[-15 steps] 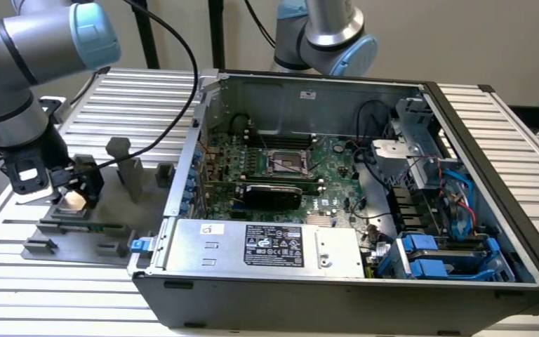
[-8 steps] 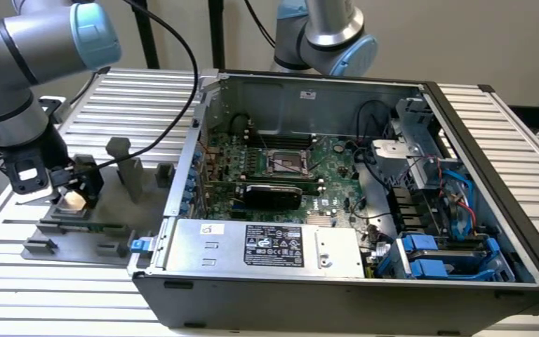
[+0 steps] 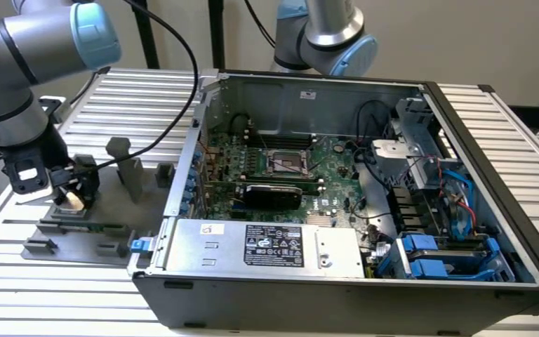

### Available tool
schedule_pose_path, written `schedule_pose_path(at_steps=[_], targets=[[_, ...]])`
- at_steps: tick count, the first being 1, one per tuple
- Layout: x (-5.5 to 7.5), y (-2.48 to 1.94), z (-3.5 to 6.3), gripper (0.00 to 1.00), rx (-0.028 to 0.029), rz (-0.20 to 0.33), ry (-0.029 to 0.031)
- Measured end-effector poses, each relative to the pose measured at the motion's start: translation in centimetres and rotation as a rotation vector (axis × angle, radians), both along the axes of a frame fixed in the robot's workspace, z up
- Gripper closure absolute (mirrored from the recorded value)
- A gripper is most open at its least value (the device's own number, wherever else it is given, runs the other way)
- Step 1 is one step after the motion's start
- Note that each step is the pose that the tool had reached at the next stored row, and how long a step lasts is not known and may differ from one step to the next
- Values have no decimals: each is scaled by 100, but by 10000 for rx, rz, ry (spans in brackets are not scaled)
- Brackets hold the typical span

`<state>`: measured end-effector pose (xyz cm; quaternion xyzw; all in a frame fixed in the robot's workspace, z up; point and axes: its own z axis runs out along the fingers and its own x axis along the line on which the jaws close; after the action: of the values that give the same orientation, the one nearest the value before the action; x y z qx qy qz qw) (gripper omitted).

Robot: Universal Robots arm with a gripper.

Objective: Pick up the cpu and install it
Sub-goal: 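Pick up the cpu and move it towards the insertion slot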

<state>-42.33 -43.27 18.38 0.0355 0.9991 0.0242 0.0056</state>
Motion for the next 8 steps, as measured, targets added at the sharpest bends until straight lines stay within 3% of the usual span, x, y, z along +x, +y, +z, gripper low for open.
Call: schedule_pose_path(at_steps=[5, 8], targets=[[1, 0, 18, 45, -11, 0, 1], [0, 0, 103, 45, -12, 0, 1]])
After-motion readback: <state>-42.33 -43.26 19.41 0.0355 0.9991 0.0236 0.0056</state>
